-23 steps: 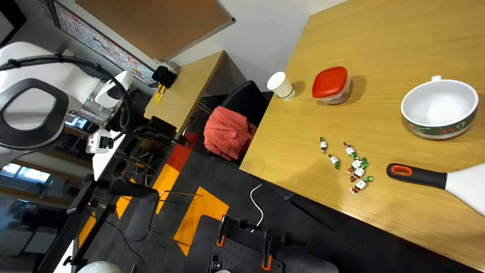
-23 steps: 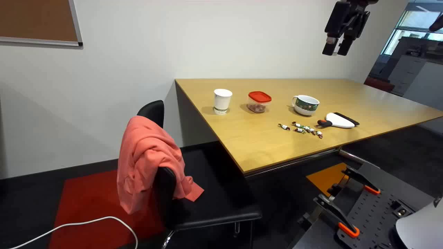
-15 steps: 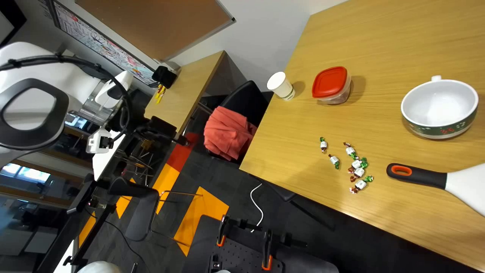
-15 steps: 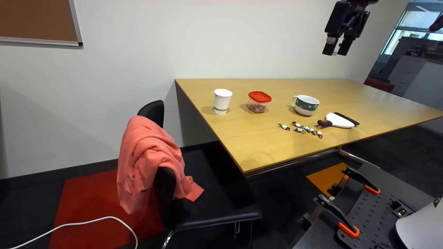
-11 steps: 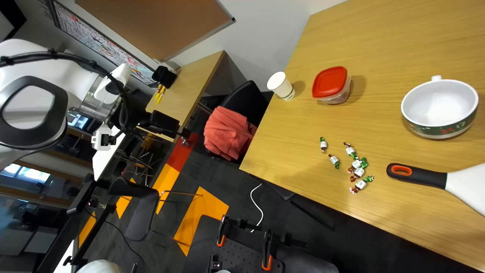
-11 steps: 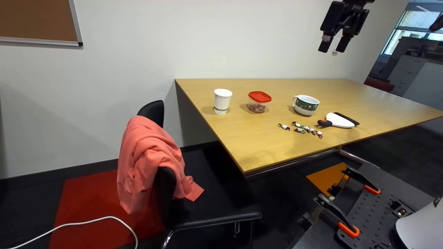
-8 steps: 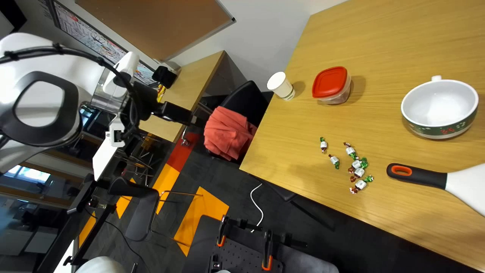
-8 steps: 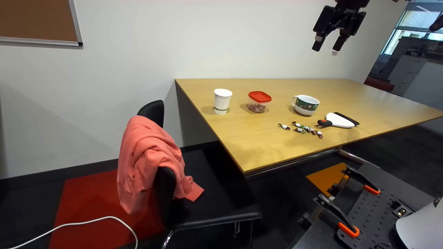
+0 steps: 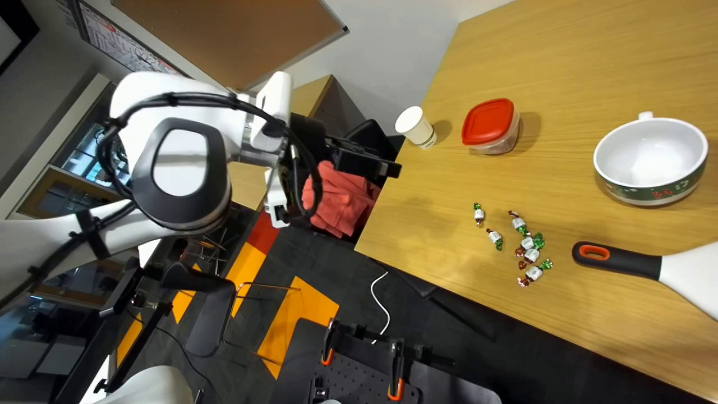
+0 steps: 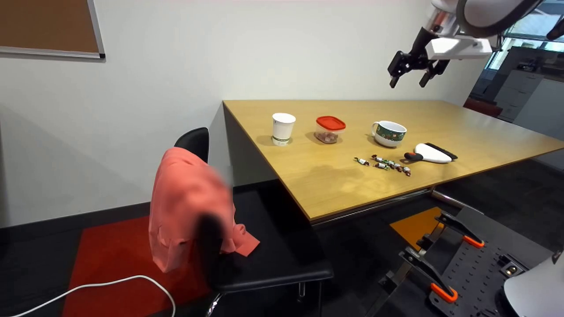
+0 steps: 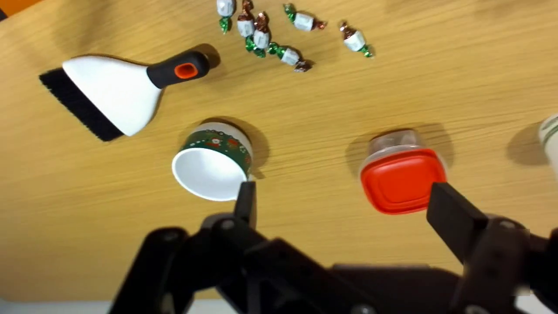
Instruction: Use the brush to sweep the candy to the left side of the table
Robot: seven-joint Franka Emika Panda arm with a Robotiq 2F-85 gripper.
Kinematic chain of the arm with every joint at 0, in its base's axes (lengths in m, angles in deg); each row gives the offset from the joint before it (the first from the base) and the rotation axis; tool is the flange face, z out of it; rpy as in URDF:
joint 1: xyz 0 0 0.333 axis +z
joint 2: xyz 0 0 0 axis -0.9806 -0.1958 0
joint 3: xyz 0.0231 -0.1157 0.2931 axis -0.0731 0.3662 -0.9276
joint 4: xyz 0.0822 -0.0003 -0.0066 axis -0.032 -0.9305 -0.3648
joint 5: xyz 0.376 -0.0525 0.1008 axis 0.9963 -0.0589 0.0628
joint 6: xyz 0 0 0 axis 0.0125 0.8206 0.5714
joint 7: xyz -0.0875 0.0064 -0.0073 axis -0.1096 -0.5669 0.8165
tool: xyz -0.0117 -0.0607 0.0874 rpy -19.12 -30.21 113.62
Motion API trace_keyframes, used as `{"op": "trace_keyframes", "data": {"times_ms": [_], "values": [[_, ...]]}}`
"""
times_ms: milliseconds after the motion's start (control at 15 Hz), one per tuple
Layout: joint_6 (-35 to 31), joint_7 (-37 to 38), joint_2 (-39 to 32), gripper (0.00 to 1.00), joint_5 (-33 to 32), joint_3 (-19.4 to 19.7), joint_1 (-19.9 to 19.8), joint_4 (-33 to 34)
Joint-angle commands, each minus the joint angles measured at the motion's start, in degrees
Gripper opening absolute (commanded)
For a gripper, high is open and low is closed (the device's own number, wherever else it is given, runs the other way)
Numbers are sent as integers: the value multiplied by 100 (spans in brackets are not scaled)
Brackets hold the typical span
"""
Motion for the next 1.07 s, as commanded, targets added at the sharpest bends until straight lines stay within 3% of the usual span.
{"op": "trace_keyframes", "data": {"times_ms": [0,133,200,600,1000], "values": [[-372,1549,-454,100,-1197,-47,-640,89],[-17,2218,-474,100,-1462,163,-530,101],[-184,1754,-441,100,-1353,351,-323,27],[-178,2261,-532,100,-1486,451,-341,74],[-492,4747,-1019,100,-2842,899,-559,269]]}}
